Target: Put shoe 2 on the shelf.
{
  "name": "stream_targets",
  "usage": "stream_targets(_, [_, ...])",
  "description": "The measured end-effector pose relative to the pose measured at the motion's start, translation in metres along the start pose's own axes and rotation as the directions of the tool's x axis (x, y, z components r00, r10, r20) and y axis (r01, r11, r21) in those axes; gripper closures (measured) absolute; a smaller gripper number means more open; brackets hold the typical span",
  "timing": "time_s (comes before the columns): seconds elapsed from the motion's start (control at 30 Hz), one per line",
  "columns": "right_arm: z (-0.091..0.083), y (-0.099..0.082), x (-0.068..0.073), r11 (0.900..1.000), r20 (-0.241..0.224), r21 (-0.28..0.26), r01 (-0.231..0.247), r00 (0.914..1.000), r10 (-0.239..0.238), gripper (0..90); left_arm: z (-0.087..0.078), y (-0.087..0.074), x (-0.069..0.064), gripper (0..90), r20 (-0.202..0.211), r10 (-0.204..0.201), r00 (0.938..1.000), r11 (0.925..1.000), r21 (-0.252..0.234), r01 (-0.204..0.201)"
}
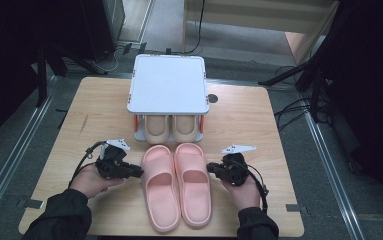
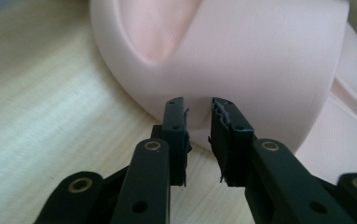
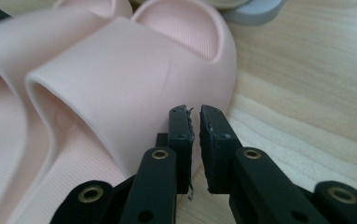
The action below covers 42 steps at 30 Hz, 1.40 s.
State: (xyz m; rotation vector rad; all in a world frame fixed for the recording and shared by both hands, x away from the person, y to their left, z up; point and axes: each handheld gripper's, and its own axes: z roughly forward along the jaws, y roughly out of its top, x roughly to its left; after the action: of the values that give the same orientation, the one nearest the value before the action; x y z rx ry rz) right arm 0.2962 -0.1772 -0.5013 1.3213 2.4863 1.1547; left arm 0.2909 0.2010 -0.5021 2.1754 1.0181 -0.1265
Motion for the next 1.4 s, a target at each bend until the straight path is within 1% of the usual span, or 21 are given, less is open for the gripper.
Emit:
stream_targets(0.03, [0.0, 0.0, 0.0, 1.0, 0.0, 0.0, 0.0, 1.0, 0.0, 83.2, 0.0, 0.0, 0.0, 72.7, 0.0, 0.0, 1.0, 1.0, 0.0, 0.0])
stream_targets(0.07, [-0.007, 0.002, 0.002, 0.9993, -0.014, -0.032, -0.017, 0.9998, 0.016, 82.0, -0.003, 0.001, 0.001, 71.2, 0.004, -0.003, 1.0, 0.9999, -0.015, 0.003])
stream_targets(0.1, [-0.007, 0.002, 0.002, 0.9993, -0.014, -0.032, -0.017, 0.9998, 0.016, 82.0, -0.004, 0.002, 0.001, 71.2, 0.006, 0.0, 1.0, 0.9998, -0.019, 0.0])
stream_targets(0.13, [-0.013, 0.002, 0.005, 0.9977, -0.022, -0.065, -0.019, 0.9996, 0.018, 80.0, -0.007, 0.003, 0.0, 69.0, 0.004, 0.006, 1.0, 0.9998, -0.019, -0.005])
stream_targets(0.2, [-0.016, 0.003, 0.007, 0.9971, -0.027, -0.074, -0.018, 0.9995, 0.016, 78.7, -0.009, 0.004, -0.001, 66.8, 0.011, 0.002, 0.9999, 0.9998, -0.02, -0.002])
stream_targets(0.23, [-0.021, 0.002, 0.014, 0.9956, -0.032, -0.093, -0.012, 0.9994, 0.009, 74.8, -0.012, 0.006, -0.002, 64.1, 0.017, 0.005, 0.9998, 0.9996, -0.029, -0.005])
stream_targets(0.3, [-0.023, 0.001, 0.018, 0.9949, -0.039, -0.1, -0.008, 0.9992, 0.004, 69.0, -0.015, 0.007, -0.003, 59.3, 0.02, 0.011, 0.9997, 0.9995, -0.03, -0.011])
stream_targets(0.33, [-0.024, 0.001, 0.02, 0.9946, -0.054, -0.103, -0.013, 0.9985, 0.008, 65.9, -0.015, 0.007, -0.003, 57.1, 0.02, 0.011, 0.9997, 0.9995, -0.03, -0.011])
stream_targets(0.37, [-0.024, 0.001, 0.02, 0.9946, -0.054, -0.103, -0.013, 0.9985, 0.008, 65.9, -0.018, 0.008, -0.004, 57.1, 0.024, 0.007, 0.9997, 0.9992, -0.039, -0.006])
stream_targets(0.4, [-0.025, 0.0, 0.027, 0.9938, -0.074, -0.109, -0.023, 0.9971, 0.015, 62.8, -0.02, 0.008, -0.003, 52.4, 0.021, -0.007, 0.9997, 0.9991, -0.043, 0.008])
stream_targets(0.43, [-0.025, 0.0, 0.03, 0.9935, -0.078, -0.112, -0.017, 0.9969, 0.008, 61.7, -0.022, 0.009, -0.003, 51.3, 0.016, -0.009, 0.9998, 0.9992, -0.038, 0.01])
stream_targets(0.5, [-0.025, -0.001, 0.038, 0.9926, -0.079, -0.121, -0.001, 0.9968, -0.009, 59.9, -0.025, 0.011, -0.002, 48.5, -0.017, 0.001, 0.9999, 0.9994, -0.035, -0.001])
stream_targets(0.63, [-0.024, -0.003, 0.051, 0.9922, -0.089, -0.121, 0.028, 0.9953, -0.039, 58.3, -0.031, 0.013, 0.003, 46.3, -0.019, -0.019, 0.9996, 0.9983, -0.056, 0.018])
stream_targets(0.67, [-0.021, -0.006, 0.059, 0.992, -0.068, -0.112, 0.057, 0.9955, -0.065, 55.2, -0.033, 0.014, 0.005, 45.7, -0.023, -0.015, 0.9996, 0.9985, -0.054, 0.014])
stream_targets(0.7, [-0.02, -0.007, 0.062, 0.992, -0.064, -0.109, 0.064, 0.9954, -0.071, 54.2, -0.033, 0.014, 0.005, 45.4, -0.023, -0.015, 0.9996, 0.9985, -0.054, 0.014])
stream_targets(0.83, [-0.016, -0.012, 0.069, 0.9914, -0.062, -0.115, 0.062, 0.9957, -0.069, 50.6, -0.035, 0.018, 0.008, 42.2, -0.025, -0.008, 0.9996, 0.9975, -0.07, 0.006])
stream_targets(0.9, [-0.013, -0.014, 0.076, 0.9914, -0.063, -0.12, 0.052, 0.9962, -0.06, 46.5, -0.035, 0.021, 0.01, 41.0, -0.024, -0.001, 0.9997, 0.9962, -0.087, -0.001])
stream_targets(1.1, [-0.005, -0.022, 0.086, 0.9934, -0.069, -0.112, 0.025, 0.997, -0.033, 40.8, -0.036, 0.028, 0.014, 41.2, -0.005, -0.017, 0.9998, 0.9943, -0.105, 0.016])
stream_targets(1.27, [0.005, -0.026, 0.094, 0.9915, -0.041, -0.13, -0.002, 0.9992, -0.004, 32.0, -0.034, 0.033, 0.016, 41.6, 0.007, -0.026, 0.9996, 0.9935, -0.11, 0.027])
stream_targets(1.3, [0.007, -0.026, 0.095, 0.9903, -0.038, -0.139, -0.009, 0.9993, 0.003, 30.9, -0.033, 0.034, 0.017, 41.6, 0.02, -0.028, 0.9994, 0.9934, -0.11, 0.03])
stream_targets(1.4, [0.014, -0.025, 0.101, 0.9885, -0.016, -0.15, -0.02, 0.9997, 0.018, 30.0, -0.031, 0.035, 0.019, 44.6, 0.024, -0.034, 0.9991, 0.9928, -0.114, 0.037])
